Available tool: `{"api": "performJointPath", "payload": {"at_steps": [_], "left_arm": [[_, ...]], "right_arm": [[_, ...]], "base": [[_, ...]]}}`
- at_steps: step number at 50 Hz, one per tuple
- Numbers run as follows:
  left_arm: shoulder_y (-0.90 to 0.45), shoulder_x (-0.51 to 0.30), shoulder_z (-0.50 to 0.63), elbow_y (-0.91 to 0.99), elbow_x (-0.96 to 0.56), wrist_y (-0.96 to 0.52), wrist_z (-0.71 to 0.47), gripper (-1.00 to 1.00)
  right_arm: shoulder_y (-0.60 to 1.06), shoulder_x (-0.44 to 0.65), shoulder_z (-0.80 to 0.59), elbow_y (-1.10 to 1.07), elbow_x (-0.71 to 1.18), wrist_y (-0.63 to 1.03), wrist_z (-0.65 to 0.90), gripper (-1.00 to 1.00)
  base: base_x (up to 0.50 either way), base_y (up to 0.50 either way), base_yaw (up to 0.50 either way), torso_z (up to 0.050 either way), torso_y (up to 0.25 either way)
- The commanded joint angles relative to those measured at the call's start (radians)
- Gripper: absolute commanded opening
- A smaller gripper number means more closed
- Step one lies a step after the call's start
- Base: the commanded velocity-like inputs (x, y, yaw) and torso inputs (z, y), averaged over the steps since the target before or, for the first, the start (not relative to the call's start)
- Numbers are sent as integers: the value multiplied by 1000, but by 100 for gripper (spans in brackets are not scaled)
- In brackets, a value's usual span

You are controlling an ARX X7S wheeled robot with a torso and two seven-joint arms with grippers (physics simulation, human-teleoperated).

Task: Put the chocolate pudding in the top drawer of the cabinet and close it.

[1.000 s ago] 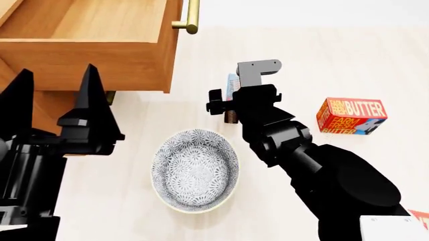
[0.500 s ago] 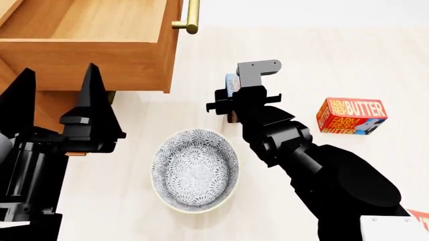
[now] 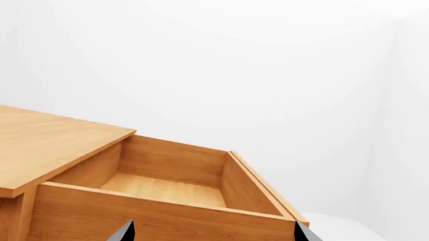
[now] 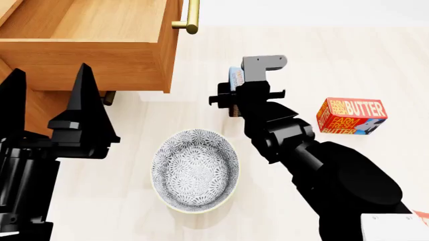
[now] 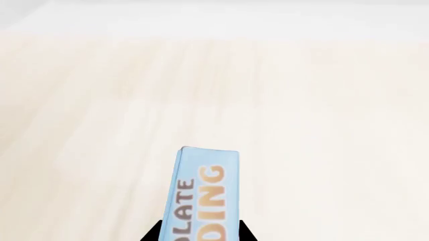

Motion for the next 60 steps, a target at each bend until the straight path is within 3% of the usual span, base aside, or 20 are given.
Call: {"api": "performJointPath", "payload": {"at_steps": [1,29,60], "left_arm": [[-1,-13,-3,7,-15,0,-14,100],[10,-7,38,-19,40,59,22,100],[4,-35,40,-8,9,62,-4,100]], "right_arm": [[13,0,1,10,-15,-33,2,-100],[24,0,4,25,-32,-129,-6,-100],[42,0,7,37,-35,-146,-8,-100]], "base": [[0,0,0,0,0],[0,0,0,0,0],[0,0,0,-7,250]]}}
